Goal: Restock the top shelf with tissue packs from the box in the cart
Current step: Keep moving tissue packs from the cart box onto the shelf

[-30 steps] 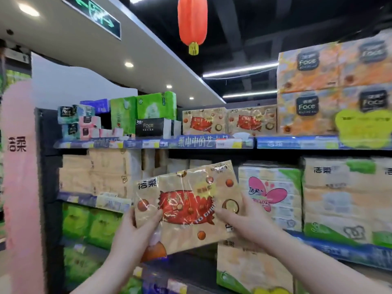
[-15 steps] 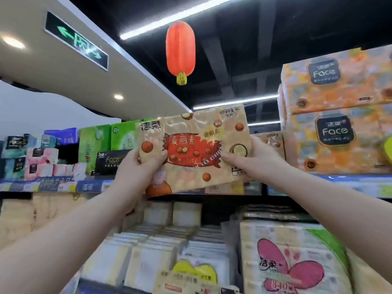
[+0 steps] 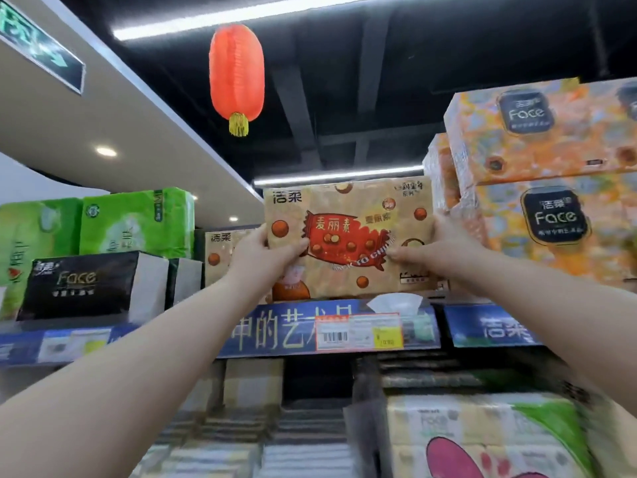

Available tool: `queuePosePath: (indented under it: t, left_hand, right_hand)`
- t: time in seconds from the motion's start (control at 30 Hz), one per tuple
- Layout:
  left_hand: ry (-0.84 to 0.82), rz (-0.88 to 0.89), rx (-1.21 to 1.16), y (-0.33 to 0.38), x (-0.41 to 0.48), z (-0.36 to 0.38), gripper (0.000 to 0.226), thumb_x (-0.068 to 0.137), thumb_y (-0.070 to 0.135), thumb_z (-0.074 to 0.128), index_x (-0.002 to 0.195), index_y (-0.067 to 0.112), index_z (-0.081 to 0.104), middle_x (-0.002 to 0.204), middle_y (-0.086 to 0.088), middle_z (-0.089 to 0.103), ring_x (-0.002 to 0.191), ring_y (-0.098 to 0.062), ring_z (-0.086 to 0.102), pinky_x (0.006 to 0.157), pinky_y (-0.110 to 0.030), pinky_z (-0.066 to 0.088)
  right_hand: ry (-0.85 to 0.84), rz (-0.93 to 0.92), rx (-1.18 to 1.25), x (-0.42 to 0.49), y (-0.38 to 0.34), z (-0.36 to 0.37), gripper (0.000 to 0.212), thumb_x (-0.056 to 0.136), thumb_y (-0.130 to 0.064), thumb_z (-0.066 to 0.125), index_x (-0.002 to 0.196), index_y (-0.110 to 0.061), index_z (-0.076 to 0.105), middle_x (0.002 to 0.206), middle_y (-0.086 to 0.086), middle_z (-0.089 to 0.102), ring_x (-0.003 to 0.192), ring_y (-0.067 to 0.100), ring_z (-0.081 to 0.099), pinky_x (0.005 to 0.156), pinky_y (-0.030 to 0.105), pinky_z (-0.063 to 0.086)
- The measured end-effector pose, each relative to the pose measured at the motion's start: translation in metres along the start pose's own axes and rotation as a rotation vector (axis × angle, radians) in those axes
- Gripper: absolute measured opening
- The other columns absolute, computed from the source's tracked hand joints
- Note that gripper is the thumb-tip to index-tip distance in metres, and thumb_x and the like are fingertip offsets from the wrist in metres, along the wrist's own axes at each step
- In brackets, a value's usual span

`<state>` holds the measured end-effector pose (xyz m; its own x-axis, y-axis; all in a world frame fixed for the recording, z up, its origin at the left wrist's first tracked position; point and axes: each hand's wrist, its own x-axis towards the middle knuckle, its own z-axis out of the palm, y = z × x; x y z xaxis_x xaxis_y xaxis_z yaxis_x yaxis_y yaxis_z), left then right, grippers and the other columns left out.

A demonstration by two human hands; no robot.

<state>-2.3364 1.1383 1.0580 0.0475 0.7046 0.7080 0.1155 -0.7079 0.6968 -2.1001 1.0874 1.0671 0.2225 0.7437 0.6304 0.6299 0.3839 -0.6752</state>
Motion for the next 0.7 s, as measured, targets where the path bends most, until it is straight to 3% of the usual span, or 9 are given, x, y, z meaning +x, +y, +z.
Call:
queuePosePath:
  t: [0.1, 0.17, 0.3, 0.33, 0.4, 0.5, 0.57, 0.7]
  left_hand:
    - [-0.097, -0.029, 0.105, -0.015, 0.009, 0.000, 0.013, 0.080, 0.028, 0.073, 0.083, 0.030, 0.061, 0.093, 0.005, 0.070, 0.086, -0.014, 0.067, 0.077, -0.032, 0.055]
    - [-0.162, -0.030, 0.147, -0.018, 0.013, -0.005, 0.012, 0.081, 0.031, 0.072, 0.083, 0.032, 0.060, 0.096, 0.004, 0.070, 0.088, -0.016, 0.066, 0.081, -0.035, 0.054]
    - [-0.313, 0.067, 0.385, -0.019, 0.016, -0.021, 0.027, 0.083, 0.039, 0.067, 0.108, 0.033, 0.057, 0.096, 0.016, 0.063, 0.085, -0.003, 0.060, 0.065, -0.018, 0.046]
    - [-0.326, 0.089, 0.443, -0.020, 0.017, -0.025, 0.036, 0.083, 0.041, 0.066, 0.117, 0.032, 0.055, 0.098, 0.018, 0.062, 0.087, -0.001, 0.059, 0.065, -0.016, 0.044]
    - [-0.336, 0.101, 0.552, -0.026, 0.018, -0.030, 0.064, 0.082, 0.047, 0.064, 0.139, 0.029, 0.040, 0.117, 0.012, 0.060, 0.102, -0.008, 0.058, 0.080, -0.019, 0.046]
    - [-0.312, 0.090, 0.654, -0.037, 0.020, -0.034, 0.089, 0.077, 0.059, 0.061, 0.150, 0.031, 0.017, 0.140, 0.002, 0.047, 0.123, -0.018, 0.049, 0.105, -0.037, 0.040]
    - [-0.281, 0.114, 0.664, -0.040, 0.020, -0.033, 0.088, 0.076, 0.061, 0.060, 0.149, 0.031, 0.021, 0.140, 0.003, 0.048, 0.122, -0.018, 0.049, 0.105, -0.039, 0.041]
    - [-0.243, 0.142, 0.720, -0.043, 0.017, -0.031, 0.085, 0.075, 0.064, 0.059, 0.146, 0.031, 0.027, 0.132, 0.006, 0.053, 0.113, -0.014, 0.052, 0.098, -0.036, 0.046]
  right_hand:
    - [0.033, 0.105, -0.053, 0.002, 0.006, 0.004, 0.081, 0.057, -0.034, 0.089, 0.123, -0.017, 0.044, 0.114, 0.003, 0.062, 0.106, 0.024, 0.061, 0.095, 0.045, 0.049]
    - [0.032, 0.152, -0.059, 0.004, 0.004, 0.002, 0.086, 0.060, -0.031, 0.088, 0.128, -0.018, 0.038, 0.118, 0.003, 0.059, 0.108, 0.024, 0.058, 0.096, 0.044, 0.048]
    - [0.087, 0.131, -0.214, 0.011, -0.011, 0.002, 0.129, 0.044, -0.054, 0.088, 0.146, -0.027, 0.014, 0.143, 0.009, 0.041, 0.128, 0.030, 0.044, 0.106, 0.050, 0.039]
    - [0.137, 0.065, -0.248, 0.013, -0.018, 0.003, 0.128, 0.048, -0.055, 0.086, 0.148, -0.028, 0.010, 0.147, 0.009, 0.036, 0.132, 0.030, 0.040, 0.107, 0.050, 0.037]
    - [0.201, -0.140, -0.395, 0.015, -0.036, 0.003, 0.115, 0.064, -0.051, 0.080, 0.150, -0.026, 0.009, 0.154, 0.005, 0.027, 0.140, 0.027, 0.030, 0.111, 0.047, 0.032]
    - [0.096, -0.383, -0.759, 0.022, -0.065, 0.008, 0.096, 0.072, -0.056, 0.070, 0.149, -0.031, 0.019, 0.156, -0.003, 0.024, 0.143, 0.022, 0.024, 0.114, 0.047, 0.027]
    - [-0.054, -0.365, -0.910, 0.029, -0.078, 0.015, 0.093, 0.071, -0.062, 0.067, 0.148, -0.034, 0.022, 0.152, -0.005, 0.031, 0.139, 0.021, 0.031, 0.112, 0.046, 0.030]
    - [-0.252, -0.239, -0.934, 0.042, -0.082, 0.024, 0.090, 0.073, -0.050, 0.074, 0.146, -0.033, 0.024, 0.133, -0.005, 0.049, 0.118, 0.018, 0.049, 0.094, 0.033, 0.045]
